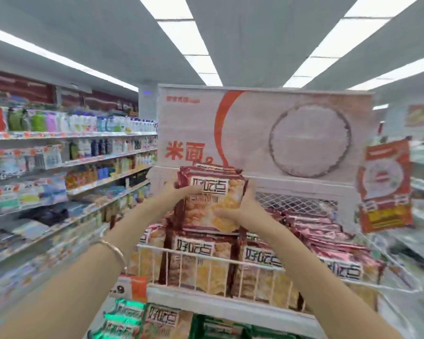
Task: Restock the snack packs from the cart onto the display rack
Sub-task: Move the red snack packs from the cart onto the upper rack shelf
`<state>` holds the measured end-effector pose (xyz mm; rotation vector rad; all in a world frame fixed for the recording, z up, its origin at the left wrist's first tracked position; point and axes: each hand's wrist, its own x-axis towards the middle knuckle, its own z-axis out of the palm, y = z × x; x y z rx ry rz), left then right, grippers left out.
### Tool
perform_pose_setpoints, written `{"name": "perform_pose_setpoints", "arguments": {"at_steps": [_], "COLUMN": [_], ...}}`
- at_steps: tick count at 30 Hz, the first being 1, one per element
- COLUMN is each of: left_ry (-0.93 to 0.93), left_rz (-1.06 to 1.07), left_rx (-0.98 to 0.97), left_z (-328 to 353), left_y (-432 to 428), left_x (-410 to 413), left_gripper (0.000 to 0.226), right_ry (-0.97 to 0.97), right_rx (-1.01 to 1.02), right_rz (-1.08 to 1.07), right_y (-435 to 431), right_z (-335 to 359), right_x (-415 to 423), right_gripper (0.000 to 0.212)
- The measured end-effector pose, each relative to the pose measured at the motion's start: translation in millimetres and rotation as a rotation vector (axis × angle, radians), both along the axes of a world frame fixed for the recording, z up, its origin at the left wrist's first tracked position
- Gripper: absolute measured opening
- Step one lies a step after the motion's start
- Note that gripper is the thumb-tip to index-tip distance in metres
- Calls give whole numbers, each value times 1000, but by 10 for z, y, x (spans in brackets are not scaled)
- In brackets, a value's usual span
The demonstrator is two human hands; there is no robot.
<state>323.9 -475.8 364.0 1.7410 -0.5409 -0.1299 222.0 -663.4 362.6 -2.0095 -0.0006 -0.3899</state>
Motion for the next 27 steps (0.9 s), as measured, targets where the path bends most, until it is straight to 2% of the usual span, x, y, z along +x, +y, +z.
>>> {"name": "perform_pose_setpoints", "arguments": {"at_steps": [1,2,4,5,7,8,9,10,11,13,15,17,19,21,27], "left_ry": [-16,-48,-152,-196,-222,-224,-194,-134,-47,49,99,94,5,-3,-59], "left_rz": [-30,-55,-74,-69,-47,-58,-69,-88,-100,-91,-23,-13,7,-38,-78], "left_rx": [47,109,175,183,202,220,222,201,129,-58,-207,-240,-139,-56,307], "left_z": [-82,-115,-110,-109,-96,-97,-100,-108,-113,-24,116,274,413,511,529], "left_y": [-23,-36,-42,-31,6,38,89,123,144,108,39,-17,-73,-108,-104], "left_x": [71,93,129,179,232,268,305,348,420,465,543,621,651,710,1049], "left_gripper": [91,95,72,61,60,67,78,90,101,112,102,84,68,74,93], "right_ry": [4,6,36,52,70,62,39,21,-5,-64,-84,-68,-66,-59,59], "right_rx": [26,62,93,122,151,154,216,306,389,435,359,304,206,148,173], "right_rz": [-14,-31,13,31,43,44,20,-7,-27,-22,-39,-40,-22,42,86], "right_y": [-80,-126,-102,-68,10,-10,-18,-34,-83,-238,-314,-355,-328,-325,-378], "right_z": [-83,-120,-146,-154,-179,-180,-137,-62,26,163,297,344,390,424,400], "right_x": [34,97,162,187,289,348,351,347,333,343,327,446,521,648,1177], "right_gripper": [128,122,89,83,115,126,128,123,109,69,58,57,49,42,61]}}
